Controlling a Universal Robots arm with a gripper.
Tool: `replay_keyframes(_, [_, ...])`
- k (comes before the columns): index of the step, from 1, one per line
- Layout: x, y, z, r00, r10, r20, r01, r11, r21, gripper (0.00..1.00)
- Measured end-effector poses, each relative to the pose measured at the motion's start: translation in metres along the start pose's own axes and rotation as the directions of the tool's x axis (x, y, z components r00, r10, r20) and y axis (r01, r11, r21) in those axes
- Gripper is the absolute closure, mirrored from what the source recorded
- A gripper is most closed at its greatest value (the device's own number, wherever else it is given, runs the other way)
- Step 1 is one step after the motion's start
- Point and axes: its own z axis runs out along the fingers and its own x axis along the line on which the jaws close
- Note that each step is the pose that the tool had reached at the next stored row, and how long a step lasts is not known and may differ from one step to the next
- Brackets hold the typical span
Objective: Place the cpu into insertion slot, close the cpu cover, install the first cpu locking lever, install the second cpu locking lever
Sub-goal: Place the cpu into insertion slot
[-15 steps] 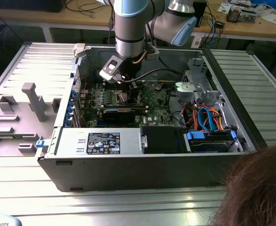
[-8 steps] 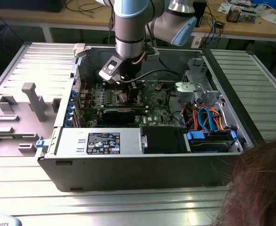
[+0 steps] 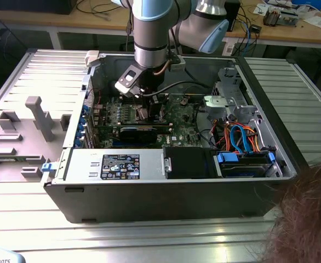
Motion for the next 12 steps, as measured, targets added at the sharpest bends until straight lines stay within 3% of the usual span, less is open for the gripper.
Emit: replay_keyframes(12, [0.0, 0.0, 0.0015, 0.9999, 0.016, 0.0004, -0.016, 0.9999, 0.0004, 0.46])
